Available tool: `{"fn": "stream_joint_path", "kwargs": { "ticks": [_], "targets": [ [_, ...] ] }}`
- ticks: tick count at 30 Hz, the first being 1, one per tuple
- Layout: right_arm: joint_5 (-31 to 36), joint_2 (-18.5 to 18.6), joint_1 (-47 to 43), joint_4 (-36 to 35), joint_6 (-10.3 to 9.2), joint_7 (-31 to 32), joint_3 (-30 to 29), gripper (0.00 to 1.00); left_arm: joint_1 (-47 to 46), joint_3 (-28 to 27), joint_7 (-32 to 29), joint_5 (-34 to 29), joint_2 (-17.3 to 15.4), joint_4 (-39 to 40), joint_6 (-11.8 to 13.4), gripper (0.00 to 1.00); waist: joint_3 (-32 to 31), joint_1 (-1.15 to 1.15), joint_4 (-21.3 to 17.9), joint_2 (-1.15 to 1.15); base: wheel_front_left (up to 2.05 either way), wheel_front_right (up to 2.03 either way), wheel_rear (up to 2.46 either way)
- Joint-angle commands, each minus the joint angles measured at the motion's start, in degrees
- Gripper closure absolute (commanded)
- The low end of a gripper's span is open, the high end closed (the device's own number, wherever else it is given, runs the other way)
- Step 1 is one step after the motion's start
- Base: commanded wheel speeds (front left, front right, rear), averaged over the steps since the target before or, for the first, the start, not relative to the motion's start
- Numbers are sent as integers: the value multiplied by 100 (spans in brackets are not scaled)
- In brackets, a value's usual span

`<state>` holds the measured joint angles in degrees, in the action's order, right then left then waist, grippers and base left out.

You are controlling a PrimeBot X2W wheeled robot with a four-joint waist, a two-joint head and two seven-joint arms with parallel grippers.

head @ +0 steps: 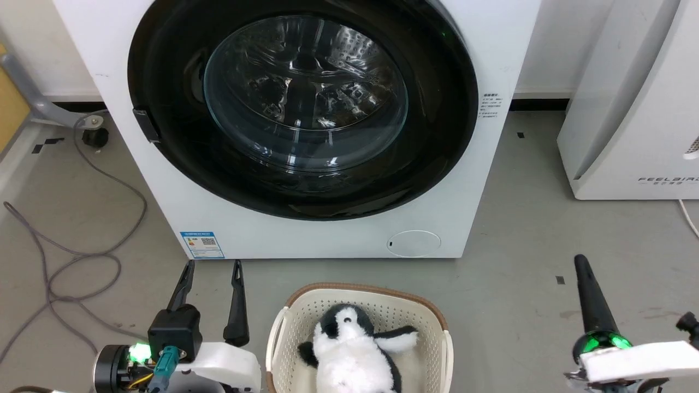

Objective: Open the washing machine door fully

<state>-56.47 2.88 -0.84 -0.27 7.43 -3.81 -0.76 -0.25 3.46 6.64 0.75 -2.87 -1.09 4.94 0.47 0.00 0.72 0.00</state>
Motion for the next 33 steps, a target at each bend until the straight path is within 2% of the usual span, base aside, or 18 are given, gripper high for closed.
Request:
{"fn": "stream_joint_path", "kwargs": {
  "ticks": [1,3,14,23,33],
  "targets": [
    [-472,0,16,63,3,81,-81,100,-96,29,66,40,-1,-17,42,0,7,0,9,0,0,0,0],
    [-755,0,39,124,3,176,-169,100,-104,36,90,37,-1,-20,51,0,19,0,18,0,0,0,0],
    [-1420,0,532,497,4,502,-632,100,-195,76,210,30,-1,-17,115,0,166,0,78,0,0,0,0],
    [-1938,89,1340,1078,4,738,-1080,100,-390,87,318,17,-1,23,161,0,455,0,180,0,0,0,0],
    [-2407,422,2497,1774,4,932,-1375,100,-684,126,438,-29,-1,98,223,0,942,0,335,0,0,0,0]
  ]
}}
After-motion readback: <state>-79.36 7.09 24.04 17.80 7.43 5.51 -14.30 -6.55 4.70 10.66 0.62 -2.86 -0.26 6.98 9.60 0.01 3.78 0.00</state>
